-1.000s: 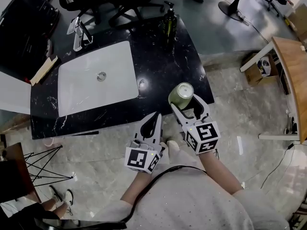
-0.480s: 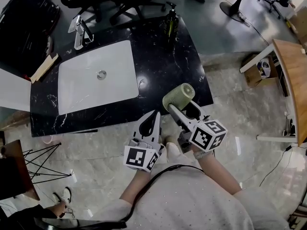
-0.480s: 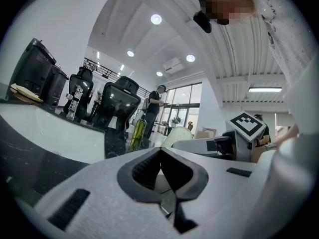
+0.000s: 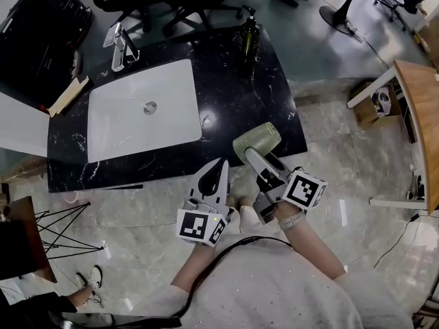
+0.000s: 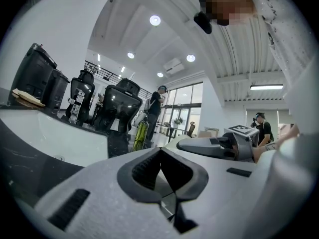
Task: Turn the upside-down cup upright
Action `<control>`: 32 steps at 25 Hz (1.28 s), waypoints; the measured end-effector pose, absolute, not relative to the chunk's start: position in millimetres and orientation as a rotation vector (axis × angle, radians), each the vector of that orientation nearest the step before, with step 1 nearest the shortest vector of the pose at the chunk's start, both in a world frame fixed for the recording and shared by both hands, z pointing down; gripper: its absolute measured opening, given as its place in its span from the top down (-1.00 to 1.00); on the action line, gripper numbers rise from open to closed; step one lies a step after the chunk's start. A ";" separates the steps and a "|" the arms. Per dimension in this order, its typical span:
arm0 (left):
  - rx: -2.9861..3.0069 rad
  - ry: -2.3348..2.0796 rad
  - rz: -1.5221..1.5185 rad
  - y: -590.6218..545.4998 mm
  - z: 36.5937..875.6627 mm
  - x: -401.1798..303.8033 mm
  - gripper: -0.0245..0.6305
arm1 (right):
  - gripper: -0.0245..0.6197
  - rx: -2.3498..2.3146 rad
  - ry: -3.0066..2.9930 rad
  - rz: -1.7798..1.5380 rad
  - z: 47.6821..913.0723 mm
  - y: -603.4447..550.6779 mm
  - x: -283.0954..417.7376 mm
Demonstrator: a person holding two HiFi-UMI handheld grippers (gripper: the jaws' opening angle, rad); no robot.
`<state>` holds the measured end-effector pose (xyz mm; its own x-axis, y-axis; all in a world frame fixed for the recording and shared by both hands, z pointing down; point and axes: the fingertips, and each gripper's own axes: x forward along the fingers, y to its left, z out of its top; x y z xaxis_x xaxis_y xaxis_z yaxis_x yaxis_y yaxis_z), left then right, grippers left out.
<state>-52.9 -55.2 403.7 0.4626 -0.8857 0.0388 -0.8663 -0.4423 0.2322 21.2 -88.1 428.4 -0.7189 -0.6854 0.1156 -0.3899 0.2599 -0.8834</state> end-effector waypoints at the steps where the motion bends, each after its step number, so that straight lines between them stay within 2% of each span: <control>1: 2.493 -1.521 -0.128 -55.3 403.1 -53.9 0.91 | -0.05 -0.954 2.213 -1.464 426.8 -87.8 19.4; 14: 2.484 -1.552 -0.116 -55.0 399.6 -66.9 0.90 | -0.05 -0.521 1.729 -1.787 432.2 -80.0 -3.3; 32: 2.486 -1.561 -0.091 -61.0 399.3 -75.7 0.91 | -0.05 -0.004 0.943 -1.864 425.2 -80.4 -4.7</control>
